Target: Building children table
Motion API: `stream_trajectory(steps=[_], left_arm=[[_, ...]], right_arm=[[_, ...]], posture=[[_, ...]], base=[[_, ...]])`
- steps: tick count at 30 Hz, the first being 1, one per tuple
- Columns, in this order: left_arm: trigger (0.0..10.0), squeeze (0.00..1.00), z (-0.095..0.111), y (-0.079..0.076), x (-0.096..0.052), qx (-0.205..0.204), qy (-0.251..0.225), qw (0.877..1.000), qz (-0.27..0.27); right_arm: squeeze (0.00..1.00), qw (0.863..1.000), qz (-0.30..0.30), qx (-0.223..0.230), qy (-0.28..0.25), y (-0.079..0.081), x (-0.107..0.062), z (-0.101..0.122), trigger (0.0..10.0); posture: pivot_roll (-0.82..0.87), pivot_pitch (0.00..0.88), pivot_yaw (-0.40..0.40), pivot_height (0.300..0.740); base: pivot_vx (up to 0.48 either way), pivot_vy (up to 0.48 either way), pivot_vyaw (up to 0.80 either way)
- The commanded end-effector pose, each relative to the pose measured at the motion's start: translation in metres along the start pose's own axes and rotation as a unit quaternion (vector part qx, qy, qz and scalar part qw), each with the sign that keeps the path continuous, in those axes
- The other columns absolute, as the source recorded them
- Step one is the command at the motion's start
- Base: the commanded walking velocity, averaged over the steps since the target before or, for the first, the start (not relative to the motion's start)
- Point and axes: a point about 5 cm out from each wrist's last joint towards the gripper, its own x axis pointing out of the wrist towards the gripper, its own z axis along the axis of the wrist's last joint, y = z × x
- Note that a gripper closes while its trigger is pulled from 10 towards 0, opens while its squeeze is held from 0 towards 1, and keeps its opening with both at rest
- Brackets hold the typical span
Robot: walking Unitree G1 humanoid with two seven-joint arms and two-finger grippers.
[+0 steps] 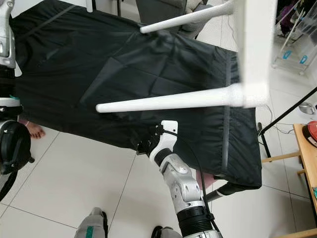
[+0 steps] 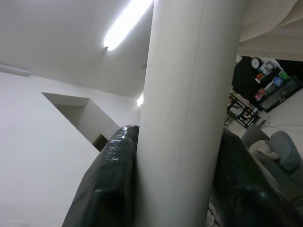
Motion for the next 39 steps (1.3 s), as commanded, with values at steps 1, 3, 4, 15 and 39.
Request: stream_trajectory(steps=[1,3,4,15,39], left_arm=[[0.0,0.00,0.013,0.039,-0.001,-0.079,-0.036,0.975,0.204],[0.0,0.00,0.012,0.038,-0.001,-0.078,-0.035,0.976,0.200],[0.0,0.00,0.011,0.036,0.000,-0.078,-0.032,0.977,0.197],[0.0,0.00,0.008,0.026,0.000,-0.086,-0.023,0.980,0.176],[0.0,0.00,0.007,0.027,0.002,-0.097,-0.019,0.980,0.174]], right_arm=[[0.00,0.999,0.033,0.006,-0.036,0.016,0.002,0.012,10.0],[0.00,0.998,0.049,-0.003,-0.049,0.022,0.003,0.019,10.0],[0.00,0.996,0.069,-0.011,-0.059,0.027,0.002,0.026,10.0],[0.00,0.994,0.027,-0.009,-0.108,0.020,-0.001,0.056,10.0],[0.00,0.998,-0.011,0.002,-0.062,-0.001,-0.007,0.034,10.0]], posture=[[0.27,0.103,-0.107,0.740],[0.27,0.108,-0.098,0.740],[0.27,0.108,-0.098,0.740],[0.26,0.110,-0.094,0.740],[0.26,0.113,-0.093,0.740]], base=[[0.000,0.000,0.00],[0.000,0.000,0.00],[0.000,0.000,0.00],[0.000,0.000,0.00],[0.000,0.000,0.00]])
